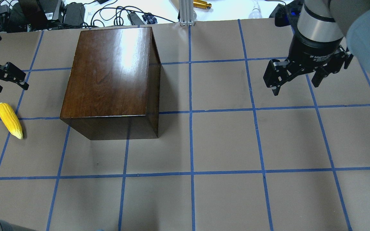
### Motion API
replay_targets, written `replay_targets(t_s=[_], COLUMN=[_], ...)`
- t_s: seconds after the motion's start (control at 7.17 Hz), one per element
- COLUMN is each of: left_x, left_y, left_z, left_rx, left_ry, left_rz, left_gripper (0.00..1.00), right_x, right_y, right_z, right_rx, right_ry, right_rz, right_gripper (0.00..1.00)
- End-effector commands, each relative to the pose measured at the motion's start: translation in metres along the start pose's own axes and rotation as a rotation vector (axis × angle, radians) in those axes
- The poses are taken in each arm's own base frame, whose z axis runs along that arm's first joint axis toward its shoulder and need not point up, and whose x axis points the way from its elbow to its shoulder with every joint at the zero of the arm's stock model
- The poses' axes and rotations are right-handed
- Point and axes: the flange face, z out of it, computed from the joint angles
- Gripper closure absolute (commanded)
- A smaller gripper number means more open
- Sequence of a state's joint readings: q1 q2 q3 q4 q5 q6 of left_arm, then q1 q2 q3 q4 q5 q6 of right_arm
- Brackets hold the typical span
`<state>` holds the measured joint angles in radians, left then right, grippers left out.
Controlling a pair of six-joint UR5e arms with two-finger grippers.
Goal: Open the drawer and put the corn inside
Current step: 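Move the left gripper down beside the cabinet toward the white drawer handle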
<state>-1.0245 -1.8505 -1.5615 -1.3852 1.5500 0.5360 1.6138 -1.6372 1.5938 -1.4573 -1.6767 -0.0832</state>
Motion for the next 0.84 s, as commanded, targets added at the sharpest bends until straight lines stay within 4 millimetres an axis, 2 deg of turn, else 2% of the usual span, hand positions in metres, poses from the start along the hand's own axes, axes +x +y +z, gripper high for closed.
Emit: replay_targets(t_s=[0.0,0.28,0.42,0.56,0.7], left_x=[-0.010,-0.004,0.007,0.020,0.041], left_y=[-0.021,-0.032,-0.039,-0.043,-0.047], left_z=[0.046,0.064,0.058,0.057,0.053], left_rx=[-0.030,0.001,0.067,0.094,0.094], left_ry=[0.032,0.135,0.248,0.301,0.299], left_rz=[0.000,0.067,0.051,0.055,0.091], left_gripper=[0.00,0.00,0.00,0.00,0.00], right_x=[0.000,0.000,0.000,0.000,0.000], right_y=[0.000,0.000,0.000,0.000,0.000], right_z=[0.000,0.000,0.000,0.000,0.000], right_rx=[0.001,0.000,0.001,0.001,0.000], right_ry=[0.000,0.000,0.000,0.000,0.000], right_rz=[0.000,0.000,0.000,-0.001,0.000], right_gripper=[0.00,0.00,0.00,0.00,0.00])
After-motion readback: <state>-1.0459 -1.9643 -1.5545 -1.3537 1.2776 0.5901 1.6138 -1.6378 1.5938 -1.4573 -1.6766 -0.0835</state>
